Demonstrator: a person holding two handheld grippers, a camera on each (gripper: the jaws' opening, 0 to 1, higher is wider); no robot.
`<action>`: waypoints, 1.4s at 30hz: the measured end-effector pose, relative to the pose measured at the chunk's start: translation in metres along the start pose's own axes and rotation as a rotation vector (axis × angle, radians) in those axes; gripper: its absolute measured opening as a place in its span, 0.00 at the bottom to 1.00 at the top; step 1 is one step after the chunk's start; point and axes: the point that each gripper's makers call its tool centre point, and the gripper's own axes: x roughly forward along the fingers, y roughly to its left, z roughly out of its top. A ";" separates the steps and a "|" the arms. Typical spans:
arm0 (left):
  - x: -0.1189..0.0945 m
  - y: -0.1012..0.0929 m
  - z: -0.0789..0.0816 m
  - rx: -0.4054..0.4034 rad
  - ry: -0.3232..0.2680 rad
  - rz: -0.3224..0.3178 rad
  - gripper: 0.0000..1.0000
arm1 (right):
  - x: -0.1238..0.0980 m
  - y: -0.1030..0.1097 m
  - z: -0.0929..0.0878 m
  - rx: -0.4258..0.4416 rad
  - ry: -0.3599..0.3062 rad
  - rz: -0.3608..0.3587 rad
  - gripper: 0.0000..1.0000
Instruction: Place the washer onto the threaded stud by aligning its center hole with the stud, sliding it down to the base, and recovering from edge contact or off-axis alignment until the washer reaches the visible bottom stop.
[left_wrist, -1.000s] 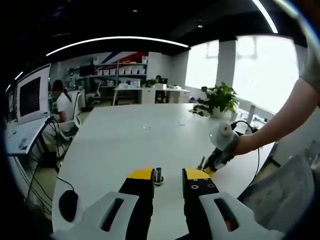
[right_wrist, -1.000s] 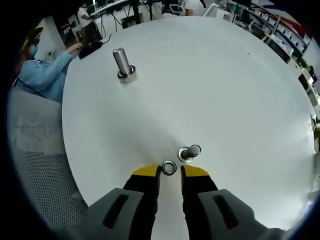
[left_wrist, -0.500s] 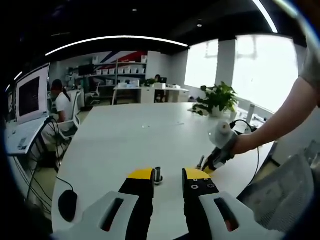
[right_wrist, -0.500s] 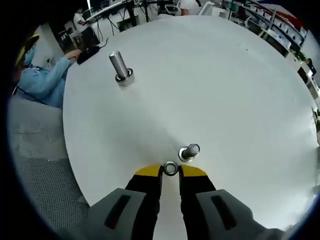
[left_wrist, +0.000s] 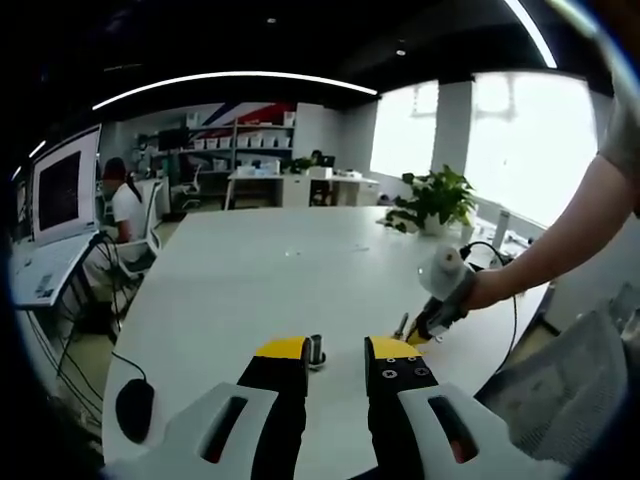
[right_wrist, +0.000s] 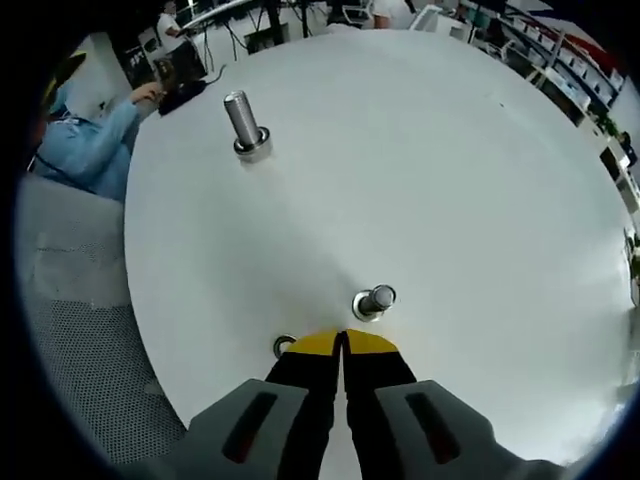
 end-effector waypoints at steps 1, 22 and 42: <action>0.000 0.000 0.000 0.000 0.000 0.000 0.20 | 0.000 0.000 0.000 -0.009 0.001 0.000 0.04; 0.001 -0.002 -0.001 -0.001 0.007 -0.007 0.20 | 0.000 0.001 0.000 -0.040 0.005 0.002 0.04; 0.000 0.001 0.001 -0.006 -0.006 0.001 0.20 | -0.003 0.002 -0.003 -0.049 -0.002 0.004 0.04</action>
